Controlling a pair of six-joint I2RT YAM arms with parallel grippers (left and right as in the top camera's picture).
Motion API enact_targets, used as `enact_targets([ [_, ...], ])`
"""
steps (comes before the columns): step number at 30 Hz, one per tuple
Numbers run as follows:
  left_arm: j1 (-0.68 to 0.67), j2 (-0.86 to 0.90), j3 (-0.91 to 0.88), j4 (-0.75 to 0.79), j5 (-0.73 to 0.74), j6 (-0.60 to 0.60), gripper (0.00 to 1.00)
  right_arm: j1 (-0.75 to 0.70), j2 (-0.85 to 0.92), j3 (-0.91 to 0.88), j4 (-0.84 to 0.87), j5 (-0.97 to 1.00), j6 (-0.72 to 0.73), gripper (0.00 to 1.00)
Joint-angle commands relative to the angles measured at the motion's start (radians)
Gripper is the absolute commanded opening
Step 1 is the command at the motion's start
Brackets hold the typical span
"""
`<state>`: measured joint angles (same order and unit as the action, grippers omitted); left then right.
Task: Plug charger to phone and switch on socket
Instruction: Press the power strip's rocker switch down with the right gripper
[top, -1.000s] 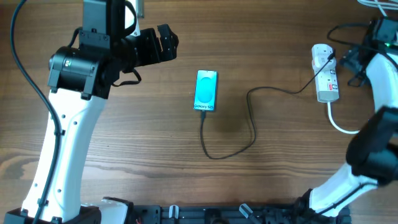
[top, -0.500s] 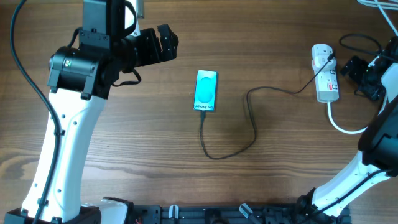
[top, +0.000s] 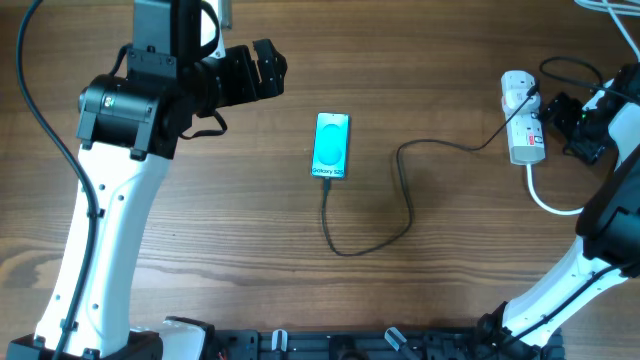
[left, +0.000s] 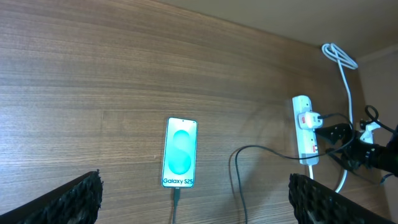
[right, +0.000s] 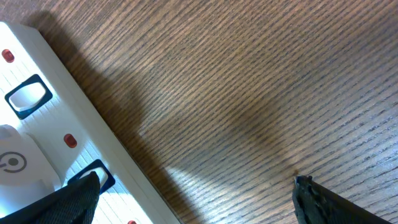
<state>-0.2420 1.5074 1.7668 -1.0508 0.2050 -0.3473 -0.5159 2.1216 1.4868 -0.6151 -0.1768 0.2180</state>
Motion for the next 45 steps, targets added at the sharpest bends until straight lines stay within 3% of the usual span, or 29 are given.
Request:
enact_targets([
  [1, -0.003, 0.001, -0.002, 0.002, -0.017, -0.008, 1.0, 0.006, 0.035, -0.008, 0.002, -0.035, -0.005, 1.0],
  [18, -0.003, 0.001, -0.002, 0.002, -0.017, -0.008, 1.0, 0.008, 0.037, -0.008, 0.018, -0.087, -0.005, 1.0],
  [38, -0.003, 0.001, -0.002, 0.002, -0.017, -0.008, 1.0, 0.05, 0.064, -0.008, 0.011, 0.047, -0.002, 1.0],
  [45, -0.003, 0.001, -0.002, 0.002, -0.017, -0.008, 1.0, 0.055, 0.064, -0.008, -0.016, -0.034, -0.035, 1.0],
])
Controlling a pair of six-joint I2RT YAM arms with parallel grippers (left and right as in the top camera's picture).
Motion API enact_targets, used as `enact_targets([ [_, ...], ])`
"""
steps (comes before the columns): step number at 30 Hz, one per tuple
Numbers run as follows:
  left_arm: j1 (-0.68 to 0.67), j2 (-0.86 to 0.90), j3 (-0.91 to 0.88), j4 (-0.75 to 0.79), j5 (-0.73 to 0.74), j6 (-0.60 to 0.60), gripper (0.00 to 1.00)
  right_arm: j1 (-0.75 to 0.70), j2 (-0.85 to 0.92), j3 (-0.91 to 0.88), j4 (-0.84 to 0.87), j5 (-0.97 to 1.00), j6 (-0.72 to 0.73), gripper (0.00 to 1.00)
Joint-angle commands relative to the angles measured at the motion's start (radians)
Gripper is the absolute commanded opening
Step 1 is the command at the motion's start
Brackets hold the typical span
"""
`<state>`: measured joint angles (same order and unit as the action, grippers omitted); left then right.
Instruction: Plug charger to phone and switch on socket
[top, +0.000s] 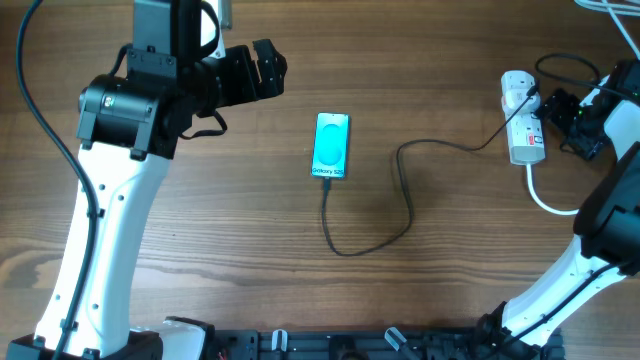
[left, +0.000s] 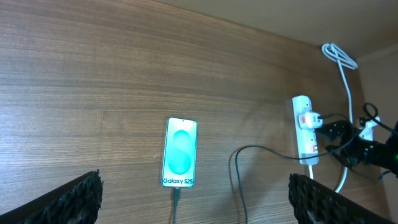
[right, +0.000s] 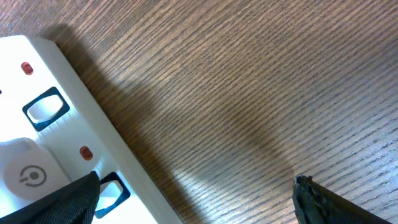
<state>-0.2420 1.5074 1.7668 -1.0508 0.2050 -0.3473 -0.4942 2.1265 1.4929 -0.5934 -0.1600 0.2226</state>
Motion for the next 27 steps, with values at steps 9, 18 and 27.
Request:
enact_targets([
  [9, -0.003, 0.001, -0.002, 0.002, -0.017, -0.008, 1.0, 0.039, -0.015, -0.014, -0.131, 0.043, 0.049, 1.0],
  [18, -0.003, 0.001, -0.002, 0.002, -0.017, -0.008, 1.0, 0.048, -0.527, -0.014, -0.376, 0.212, 0.203, 1.0],
  [27, -0.003, 0.001, -0.002, 0.002, -0.017, -0.008, 1.0, 0.419, -1.007, -0.226, -0.379, 0.332, 0.164, 1.0],
])
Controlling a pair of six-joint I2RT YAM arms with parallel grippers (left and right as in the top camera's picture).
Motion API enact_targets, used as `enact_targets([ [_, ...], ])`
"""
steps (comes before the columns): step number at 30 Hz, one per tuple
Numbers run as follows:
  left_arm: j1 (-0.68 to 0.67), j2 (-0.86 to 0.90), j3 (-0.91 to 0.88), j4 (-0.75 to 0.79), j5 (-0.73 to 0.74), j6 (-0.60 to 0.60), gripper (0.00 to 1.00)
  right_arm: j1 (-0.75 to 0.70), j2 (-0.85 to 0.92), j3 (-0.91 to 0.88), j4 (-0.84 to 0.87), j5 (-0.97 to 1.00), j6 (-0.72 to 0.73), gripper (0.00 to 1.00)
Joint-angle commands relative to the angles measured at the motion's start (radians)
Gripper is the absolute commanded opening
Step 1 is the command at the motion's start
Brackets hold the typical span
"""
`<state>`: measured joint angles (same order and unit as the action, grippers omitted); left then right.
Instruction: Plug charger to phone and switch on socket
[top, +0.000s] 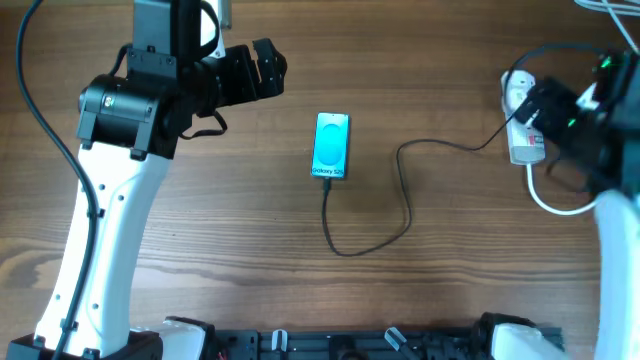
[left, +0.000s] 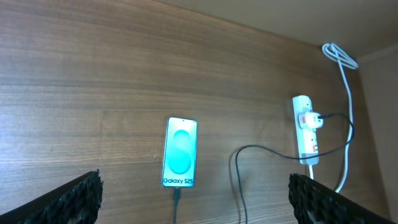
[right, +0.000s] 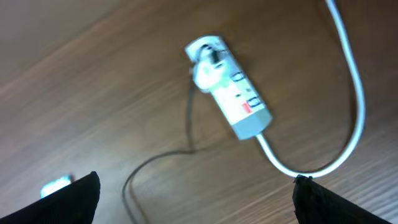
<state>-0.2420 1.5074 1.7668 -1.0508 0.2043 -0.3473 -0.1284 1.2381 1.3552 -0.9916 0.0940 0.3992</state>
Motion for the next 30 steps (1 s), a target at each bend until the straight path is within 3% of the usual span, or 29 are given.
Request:
enact_targets([
  [1, -0.003, 0.001, -0.002, 0.002, -0.016, -0.008, 1.0, 0.074, -0.196, -0.151, 0.042, 0.057, -0.026, 1.0],
  [4, -0.003, 0.001, -0.002, 0.002, -0.016, -0.009, 1.0, 0.093, -0.406, -0.315, 0.124, -0.03, -0.058, 1.0],
  [7, -0.003, 0.001, -0.002, 0.002, -0.016, -0.008, 1.0, 0.093, -0.55, -0.378, 0.097, -0.051, -0.031, 1.0],
  [11, -0.003, 0.001, -0.002, 0.002, -0.016, -0.009, 1.0, 0.093, -0.57, -0.379, 0.023, -0.051, -0.03, 1.0],
  [23, -0.003, 0.001, -0.002, 0.002, -0.016, -0.009, 1.0, 0.093, -0.497, -0.382, 0.013, -0.092, -0.036, 1.0],
  [26, -0.003, 0.001, -0.002, 0.002, -0.016, -0.008, 1.0, 0.093, -0.553, -0.412, 0.077, -0.209, -0.193, 1.0],
  [30, -0.003, 0.001, -0.002, 0.002, -0.016, -0.009, 1.0, 0.093, -0.734, -0.584, 0.241, -0.209, -0.196, 1.0],
])
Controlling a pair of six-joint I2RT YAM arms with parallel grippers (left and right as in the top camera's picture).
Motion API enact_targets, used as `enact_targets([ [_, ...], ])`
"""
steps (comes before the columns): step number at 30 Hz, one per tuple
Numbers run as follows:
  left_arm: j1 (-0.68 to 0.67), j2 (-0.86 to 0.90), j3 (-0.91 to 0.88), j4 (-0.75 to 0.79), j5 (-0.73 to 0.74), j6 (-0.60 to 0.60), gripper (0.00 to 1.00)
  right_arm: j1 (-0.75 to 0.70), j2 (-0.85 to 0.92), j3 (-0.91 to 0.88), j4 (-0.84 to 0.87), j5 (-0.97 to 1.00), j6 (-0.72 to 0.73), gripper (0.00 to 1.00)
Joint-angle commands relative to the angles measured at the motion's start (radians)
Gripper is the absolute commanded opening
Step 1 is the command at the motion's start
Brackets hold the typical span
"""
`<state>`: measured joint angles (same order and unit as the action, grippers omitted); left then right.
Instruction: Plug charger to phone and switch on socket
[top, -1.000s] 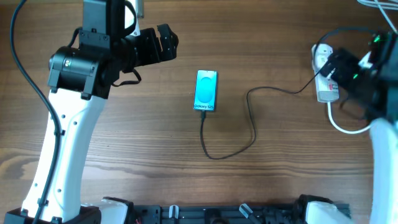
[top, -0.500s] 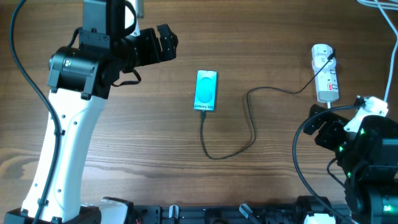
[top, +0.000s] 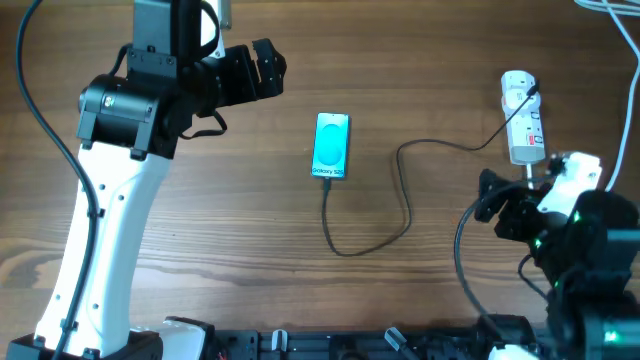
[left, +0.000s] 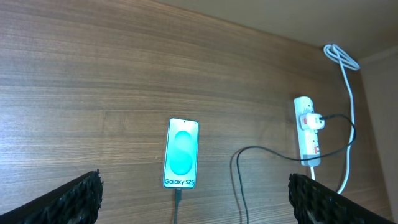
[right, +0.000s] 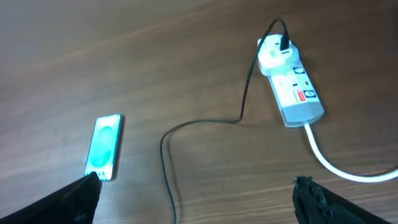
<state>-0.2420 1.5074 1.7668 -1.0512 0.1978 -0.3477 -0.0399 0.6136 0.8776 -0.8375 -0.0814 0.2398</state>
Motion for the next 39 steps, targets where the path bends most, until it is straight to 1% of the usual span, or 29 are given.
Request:
enact_targets([
  [1, -0.003, 0.001, -0.002, 0.002, -0.01, -0.008, 1.0, 0.004, -0.156, -0.155, 0.138, -0.035, -0.027, 1.0],
  [3, -0.003, 0.001, -0.002, 0.002, -0.01, -0.008, 1.0, 0.005, -0.277, -0.304, 0.279, -0.072, -0.031, 1.0],
  [4, -0.003, 0.001, -0.002, 0.002, -0.01, -0.008, 1.0, 0.008, -0.352, -0.405, 0.377, -0.086, -0.03, 1.0],
  [6, -0.003, 0.001, -0.002, 0.002, -0.01, -0.008, 1.0, 0.034, -0.461, -0.549, 0.515, -0.082, -0.036, 1.0],
  [10, -0.003, 0.001, -0.002, 0.002, -0.01, -0.008, 1.0, 0.062, -0.581, -0.718, 0.648, -0.077, -0.057, 1.0],
  [12, -0.003, 0.001, -0.002, 0.002, -0.01, -0.008, 1.0, 0.062, -0.602, -0.778, 0.698, -0.068, -0.058, 1.0],
  [15, -0.003, 0.001, -0.002, 0.002, -0.01, -0.008, 1.0, 0.062, -0.61, -0.827, 0.752, -0.015, -0.057, 1.0],
  [20, -0.003, 0.001, -0.002, 0.002, -0.01, -0.008, 1.0, 0.062, -0.61, -0.858, 0.809, 0.033, -0.062, 0.99],
  [22, -0.003, 0.001, -0.002, 0.002, -0.01, -0.008, 1.0, 0.062, -0.61, -0.873, 0.84, 0.028, -0.118, 1.0],
  [26, -0.003, 0.001, -0.002, 0.002, -0.01, -0.008, 1.0, 0.062, -0.61, -0.872, 0.838, 0.029, -0.24, 1.0],
  [28, -0.003, 0.001, -0.002, 0.002, -0.01, -0.008, 1.0, 0.062, -0.61, -0.872, 0.837, 0.029, -0.267, 1.0],
  [39, -0.003, 0.001, -0.002, 0.002, -0.01, -0.008, 1.0, 0.062, -0.61, -0.872, 0.837, 0.031, -0.29, 1.0],
])
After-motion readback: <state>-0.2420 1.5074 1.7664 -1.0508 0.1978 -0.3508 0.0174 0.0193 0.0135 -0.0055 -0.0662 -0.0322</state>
